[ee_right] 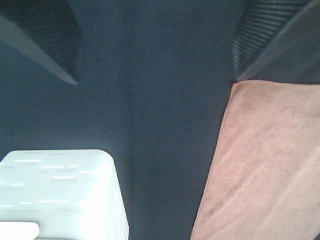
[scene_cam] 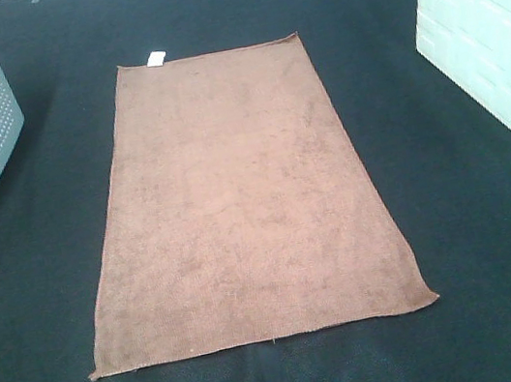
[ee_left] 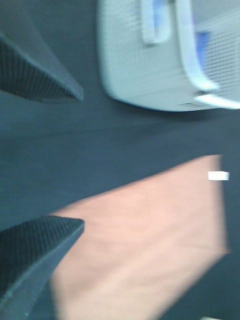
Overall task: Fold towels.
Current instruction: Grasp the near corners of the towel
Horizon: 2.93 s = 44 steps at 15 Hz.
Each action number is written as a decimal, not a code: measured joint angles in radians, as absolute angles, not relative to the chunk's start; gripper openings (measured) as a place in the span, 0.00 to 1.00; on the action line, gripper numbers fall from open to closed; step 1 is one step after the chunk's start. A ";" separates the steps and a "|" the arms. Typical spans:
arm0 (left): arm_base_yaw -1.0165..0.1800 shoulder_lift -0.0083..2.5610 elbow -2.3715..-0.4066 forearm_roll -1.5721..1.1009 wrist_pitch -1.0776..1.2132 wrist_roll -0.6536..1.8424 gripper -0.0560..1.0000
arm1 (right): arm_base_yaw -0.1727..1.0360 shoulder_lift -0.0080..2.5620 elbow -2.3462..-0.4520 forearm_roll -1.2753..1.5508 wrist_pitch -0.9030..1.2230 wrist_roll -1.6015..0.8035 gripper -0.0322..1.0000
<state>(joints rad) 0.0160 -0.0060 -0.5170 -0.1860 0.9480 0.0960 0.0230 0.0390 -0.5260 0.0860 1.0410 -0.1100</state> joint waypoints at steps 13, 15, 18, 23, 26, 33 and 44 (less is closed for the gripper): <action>0.016 0.809 -0.470 -0.665 0.655 0.134 0.65 | 0.023 0.968 -0.664 0.385 0.930 -0.147 0.77; 0.016 1.009 -0.470 -0.792 0.651 0.267 0.65 | 0.023 1.098 -0.664 0.471 0.913 -0.225 0.77; 0.016 1.270 -0.470 -1.019 0.648 0.511 0.65 | 0.023 1.249 -0.664 0.574 0.827 -0.294 0.77; 0.016 1.544 -0.472 -1.334 0.643 0.876 0.65 | 0.023 1.436 -0.665 0.719 0.766 -0.445 0.77; 0.016 1.680 -0.469 -1.459 0.638 1.051 0.65 | 0.105 1.567 -0.665 0.818 0.694 -0.526 0.77; 0.015 1.764 -0.483 -1.504 0.590 1.092 0.69 | 0.203 1.741 -0.667 0.862 0.535 -0.535 0.77; -0.040 1.918 -0.582 -1.526 0.699 1.159 0.70 | 0.203 1.835 -0.677 1.116 0.528 -0.764 0.72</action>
<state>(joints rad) -0.0400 1.9180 -0.5820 -1.5260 0.6990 1.1590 0.2030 1.8350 -0.6770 1.1160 0.5280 -0.7640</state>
